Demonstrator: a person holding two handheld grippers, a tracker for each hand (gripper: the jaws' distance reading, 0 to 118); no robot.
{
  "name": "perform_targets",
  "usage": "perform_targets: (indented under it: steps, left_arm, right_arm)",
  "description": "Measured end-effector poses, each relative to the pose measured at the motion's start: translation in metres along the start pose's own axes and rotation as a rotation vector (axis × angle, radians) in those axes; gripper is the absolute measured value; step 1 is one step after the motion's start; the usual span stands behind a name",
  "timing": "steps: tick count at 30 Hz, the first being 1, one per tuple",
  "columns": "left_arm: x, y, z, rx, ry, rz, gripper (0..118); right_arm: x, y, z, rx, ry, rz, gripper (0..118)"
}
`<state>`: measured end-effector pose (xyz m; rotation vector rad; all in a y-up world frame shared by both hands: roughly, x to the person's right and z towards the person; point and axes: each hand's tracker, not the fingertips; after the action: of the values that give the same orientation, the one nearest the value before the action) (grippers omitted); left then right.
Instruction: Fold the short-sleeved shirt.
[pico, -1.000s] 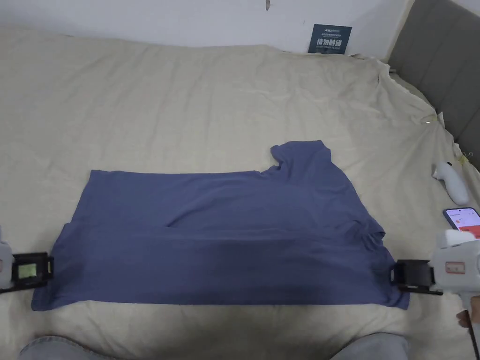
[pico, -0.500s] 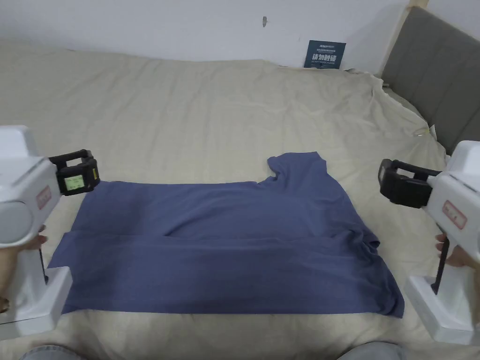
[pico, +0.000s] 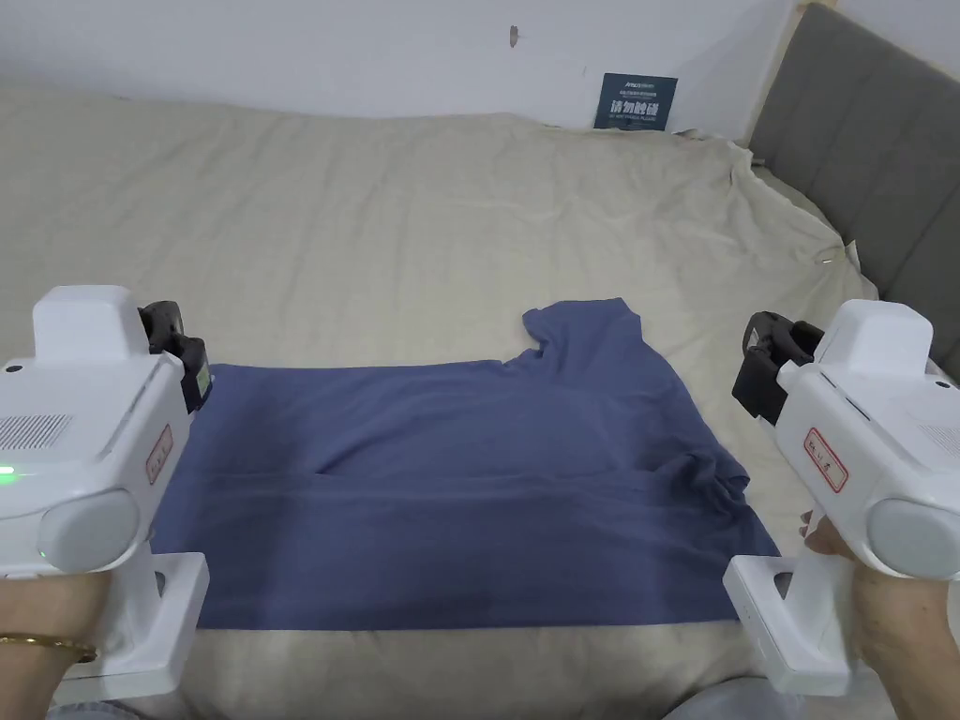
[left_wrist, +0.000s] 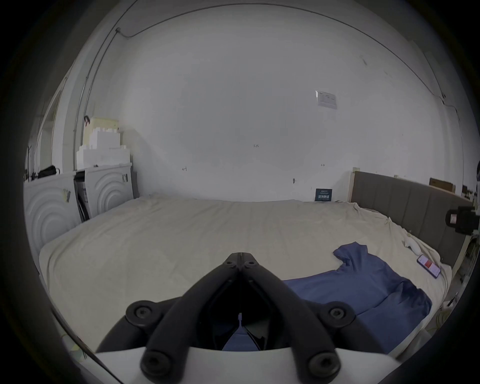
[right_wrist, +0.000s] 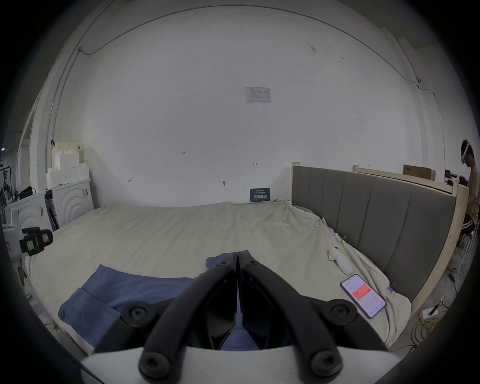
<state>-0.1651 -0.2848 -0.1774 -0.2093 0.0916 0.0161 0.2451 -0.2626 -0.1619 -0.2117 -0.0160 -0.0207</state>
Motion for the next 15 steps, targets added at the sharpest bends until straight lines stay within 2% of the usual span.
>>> perform_targets:
  steps: [3,9,15]
  left_arm:
    - [0.003,0.000,0.000,0.002,-0.017,-0.016,0]
    - [0.005,-0.001,-0.005,-0.008,-0.030,0.000,0]
    - [0.002,-0.003,-0.015,-0.022,-0.028,0.023,0]
  right_arm:
    - [-0.003,0.002,-0.002,0.000,0.006,0.019,0]
    - [-0.001,0.011,-0.017,-0.030,0.020,0.001,0]
    - [-0.001,0.019,-0.065,-0.107,0.047,0.016,0]
